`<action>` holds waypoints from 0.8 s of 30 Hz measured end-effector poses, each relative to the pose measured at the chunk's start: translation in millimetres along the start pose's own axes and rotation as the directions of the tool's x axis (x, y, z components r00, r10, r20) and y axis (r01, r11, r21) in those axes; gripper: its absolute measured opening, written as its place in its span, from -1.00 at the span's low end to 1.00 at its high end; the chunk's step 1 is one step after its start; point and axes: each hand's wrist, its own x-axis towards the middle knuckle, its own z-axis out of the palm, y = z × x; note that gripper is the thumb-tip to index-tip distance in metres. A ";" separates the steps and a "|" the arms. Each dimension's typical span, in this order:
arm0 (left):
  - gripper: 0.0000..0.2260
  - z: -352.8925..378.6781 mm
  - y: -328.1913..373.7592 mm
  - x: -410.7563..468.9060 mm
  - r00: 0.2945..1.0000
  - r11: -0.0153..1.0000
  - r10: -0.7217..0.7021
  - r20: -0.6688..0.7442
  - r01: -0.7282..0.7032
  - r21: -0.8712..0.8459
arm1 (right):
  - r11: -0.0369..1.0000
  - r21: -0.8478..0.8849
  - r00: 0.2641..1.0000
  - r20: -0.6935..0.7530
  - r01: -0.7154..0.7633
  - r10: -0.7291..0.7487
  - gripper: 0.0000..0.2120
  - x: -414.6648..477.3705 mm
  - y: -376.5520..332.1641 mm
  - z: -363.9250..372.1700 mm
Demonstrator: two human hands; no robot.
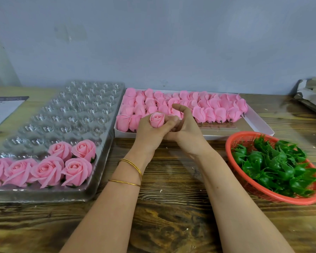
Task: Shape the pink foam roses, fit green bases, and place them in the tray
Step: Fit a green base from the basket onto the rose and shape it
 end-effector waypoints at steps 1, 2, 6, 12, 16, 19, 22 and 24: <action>-0.94 0.1 -0.1 -0.4 1.000 1.000 -0.006 0.002 0.006 0.007 | 1.000 -0.009 1.000 0.003 0.000 0.000 -0.24 -0.4 -0.3 -0.2; -0.93 0.5 -0.1 -0.6 1.000 1.000 -0.008 0.005 0.008 0.011 | 1.000 -0.009 1.000 0.010 -0.001 0.001 -0.24 -1.0 -0.4 0.0; -0.84 1.4 1.9 -0.8 1.000 1.000 -0.005 -0.003 0.005 0.001 | 1.000 0.013 1.000 0.006 -0.006 0.006 -0.27 -1.9 -0.6 2.3; -0.85 1.6 -0.1 1.8 0.994 0.999 0.013 -0.105 -0.009 0.036 | 0.995 -0.100 0.997 -0.065 0.023 -0.030 -0.45 -2.2 -7.2 7.6; -0.78 0.7 -1.0 3.2 0.968 0.983 0.106 -0.227 -0.067 0.171 | 0.987 -0.155 0.975 -0.208 0.051 -0.083 -0.59 -1.7 -13.4 8.0; -0.72 -0.4 -1.1 3.0 0.961 0.971 0.115 -0.250 -0.056 0.232 | 0.982 -0.140 0.952 -0.264 0.124 -0.158 -0.79 -1.7 -15.4 7.2; -0.67 1.1 -0.5 2.7 0.967 0.945 0.137 -0.214 -0.064 0.320 | 0.966 -0.176 0.936 -0.263 0.192 -0.234 -0.85 -1.0 -15.4 10.9; -0.72 2.1 -0.3 1.4 0.971 0.933 0.155 -0.180 -0.084 0.350 | 0.949 -0.211 0.928 -0.245 0.232 -0.281 -0.86 -0.7 -16.0 14.3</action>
